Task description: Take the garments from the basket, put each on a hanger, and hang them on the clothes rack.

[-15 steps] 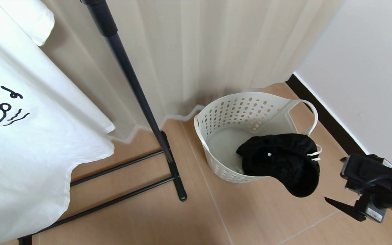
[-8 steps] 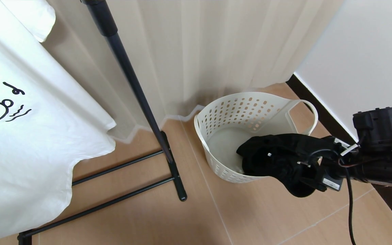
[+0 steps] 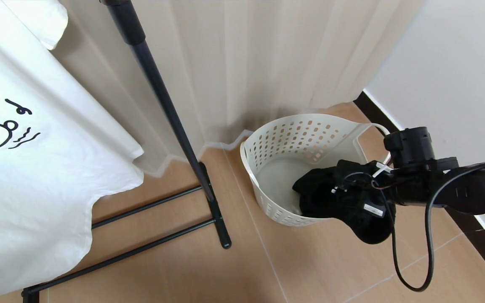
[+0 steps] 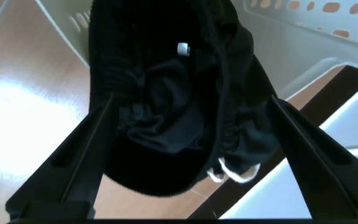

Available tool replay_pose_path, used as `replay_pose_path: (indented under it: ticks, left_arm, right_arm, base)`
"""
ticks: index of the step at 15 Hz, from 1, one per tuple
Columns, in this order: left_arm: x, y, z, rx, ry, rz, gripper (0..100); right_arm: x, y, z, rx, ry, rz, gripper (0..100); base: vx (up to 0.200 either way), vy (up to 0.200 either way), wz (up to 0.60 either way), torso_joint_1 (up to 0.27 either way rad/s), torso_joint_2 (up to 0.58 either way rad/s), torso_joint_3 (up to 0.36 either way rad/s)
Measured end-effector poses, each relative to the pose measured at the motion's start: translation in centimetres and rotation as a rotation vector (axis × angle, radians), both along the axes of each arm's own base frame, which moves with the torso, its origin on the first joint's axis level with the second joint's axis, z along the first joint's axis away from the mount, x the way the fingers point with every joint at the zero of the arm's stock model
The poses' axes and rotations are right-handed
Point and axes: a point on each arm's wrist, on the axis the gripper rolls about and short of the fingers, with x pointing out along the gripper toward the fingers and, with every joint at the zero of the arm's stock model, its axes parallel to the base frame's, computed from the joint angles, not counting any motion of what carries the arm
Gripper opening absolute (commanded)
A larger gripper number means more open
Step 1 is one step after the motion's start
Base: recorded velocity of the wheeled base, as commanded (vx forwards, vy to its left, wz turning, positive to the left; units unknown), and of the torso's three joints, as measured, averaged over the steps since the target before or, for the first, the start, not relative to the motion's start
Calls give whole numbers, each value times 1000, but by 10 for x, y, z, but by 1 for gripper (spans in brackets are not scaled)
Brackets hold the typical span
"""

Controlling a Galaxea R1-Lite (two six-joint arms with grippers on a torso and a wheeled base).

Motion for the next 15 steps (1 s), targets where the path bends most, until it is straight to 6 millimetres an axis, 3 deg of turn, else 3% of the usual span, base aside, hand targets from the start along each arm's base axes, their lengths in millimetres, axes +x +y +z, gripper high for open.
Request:
replay_pose_path:
  ticks: [8,15]
  left_arm:
    - [0,0,0,0,0,0,100]
    - [0,0,0,0,0,0,100]
  right_arm:
    - [48,14,-20,-16,-2,-12,100]
    - [76,25,-31,-19,-20,-13,100]
  base:
    - [0,0,0,0,0,0]
    - [0,0,0,0,0,0]
